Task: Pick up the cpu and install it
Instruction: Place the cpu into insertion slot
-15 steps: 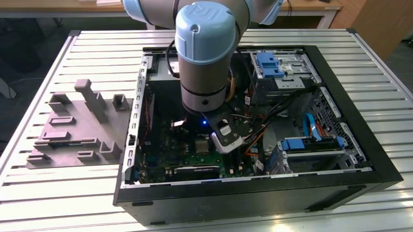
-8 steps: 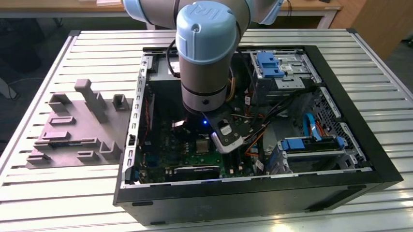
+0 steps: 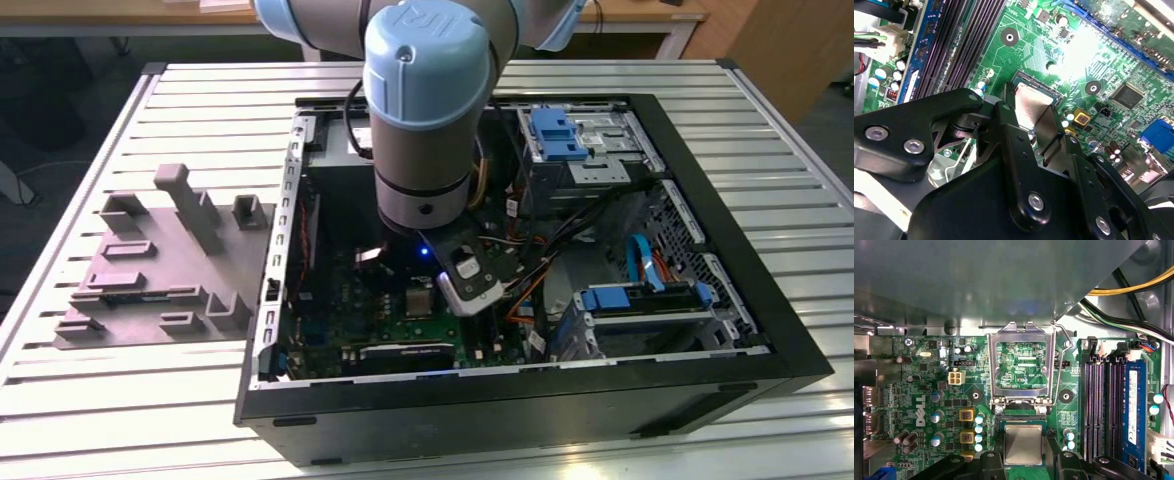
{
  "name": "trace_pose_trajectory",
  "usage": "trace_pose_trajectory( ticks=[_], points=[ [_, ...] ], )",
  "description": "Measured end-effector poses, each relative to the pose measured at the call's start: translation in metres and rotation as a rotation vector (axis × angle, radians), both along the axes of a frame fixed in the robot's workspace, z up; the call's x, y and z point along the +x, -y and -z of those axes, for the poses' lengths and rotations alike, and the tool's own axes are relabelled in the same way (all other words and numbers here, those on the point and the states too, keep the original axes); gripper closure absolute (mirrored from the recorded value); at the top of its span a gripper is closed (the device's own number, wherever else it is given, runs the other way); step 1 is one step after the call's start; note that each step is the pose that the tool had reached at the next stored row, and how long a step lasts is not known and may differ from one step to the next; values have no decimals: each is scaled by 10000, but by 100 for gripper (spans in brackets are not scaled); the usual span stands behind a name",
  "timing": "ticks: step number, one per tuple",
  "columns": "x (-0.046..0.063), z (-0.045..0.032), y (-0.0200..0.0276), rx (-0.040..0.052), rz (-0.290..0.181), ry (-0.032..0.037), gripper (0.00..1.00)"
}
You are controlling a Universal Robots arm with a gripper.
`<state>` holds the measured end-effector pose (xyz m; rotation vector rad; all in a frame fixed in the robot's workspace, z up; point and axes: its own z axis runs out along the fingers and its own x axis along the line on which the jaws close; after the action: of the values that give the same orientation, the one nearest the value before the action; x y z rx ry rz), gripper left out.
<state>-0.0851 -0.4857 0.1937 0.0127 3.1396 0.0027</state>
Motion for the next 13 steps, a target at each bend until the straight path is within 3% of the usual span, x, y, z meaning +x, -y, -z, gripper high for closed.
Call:
trace_pose_trajectory(
  ticks=[13],
  points=[
    [-17,14,2,13,0,-2,59]
  ],
)
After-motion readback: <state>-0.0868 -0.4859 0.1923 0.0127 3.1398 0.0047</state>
